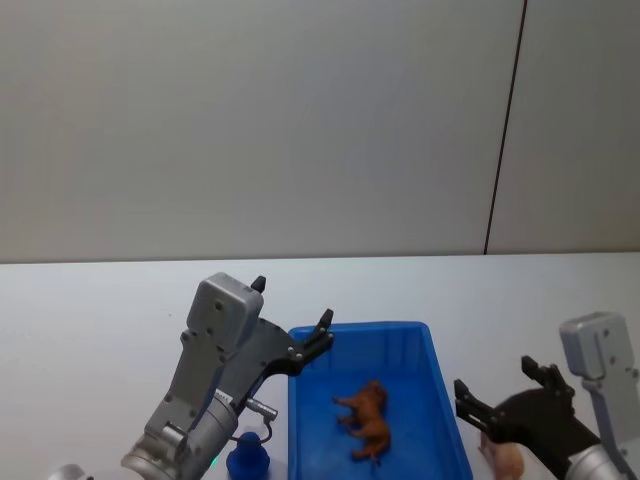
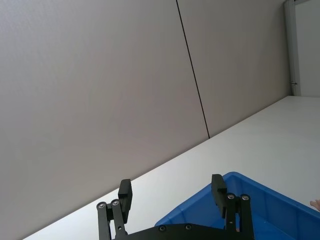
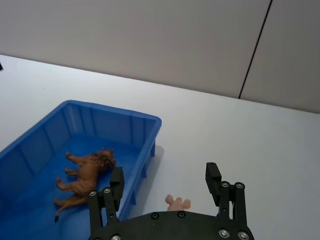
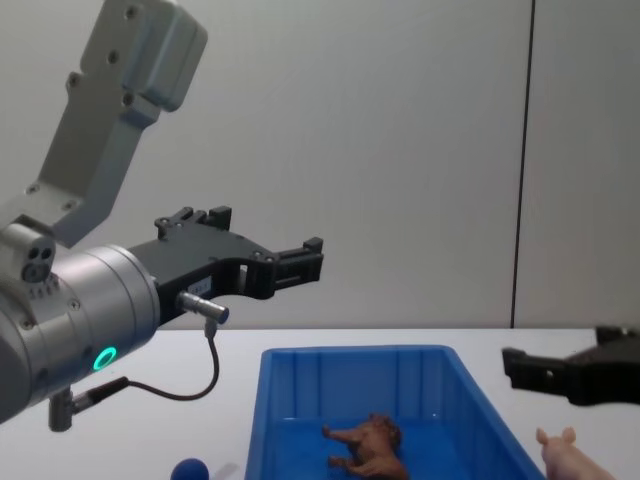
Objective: Pick up the two dolls from the table and place them into the box.
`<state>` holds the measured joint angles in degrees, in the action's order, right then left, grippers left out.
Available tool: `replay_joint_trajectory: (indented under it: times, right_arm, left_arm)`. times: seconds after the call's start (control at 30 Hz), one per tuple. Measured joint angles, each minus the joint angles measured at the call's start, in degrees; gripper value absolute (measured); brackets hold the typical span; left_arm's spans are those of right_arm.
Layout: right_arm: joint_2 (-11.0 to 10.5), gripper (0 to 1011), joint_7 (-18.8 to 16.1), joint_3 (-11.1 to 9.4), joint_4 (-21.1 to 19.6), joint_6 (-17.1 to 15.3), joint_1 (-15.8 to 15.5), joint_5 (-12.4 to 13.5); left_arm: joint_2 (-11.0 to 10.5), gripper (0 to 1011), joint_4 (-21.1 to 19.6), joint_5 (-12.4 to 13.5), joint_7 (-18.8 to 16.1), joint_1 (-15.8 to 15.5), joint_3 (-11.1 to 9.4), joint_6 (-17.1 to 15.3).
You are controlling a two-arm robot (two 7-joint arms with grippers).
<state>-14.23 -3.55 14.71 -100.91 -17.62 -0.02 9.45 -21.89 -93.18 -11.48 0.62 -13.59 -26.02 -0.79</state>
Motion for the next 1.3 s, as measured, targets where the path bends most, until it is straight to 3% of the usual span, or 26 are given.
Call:
replay_joint_trajectory:
  times: [0.7, 1.23, 1.3]
  right_arm:
    - [-0.4, 1001, 4.2, -0.4, 0.8, -1.9, -3.5, 0.7]
    - [0.1, 999, 2.3, -0.2, 4.0, -1.4, -4.1, 1.5]
    - [0.1, 941, 1.8, -0.2, 4.4, -1.2, -4.0, 1.5]
  left_arm:
    - [0.0, 1001, 0.0, 0.0, 0.0, 0.0, 0.0, 0.0]
    - [0.0, 1001, 0.0, 0.0, 0.0, 0.0, 0.0, 0.0]
    - [0.0, 1001, 0.0, 0.0, 0.0, 0.0, 0.0, 0.0]
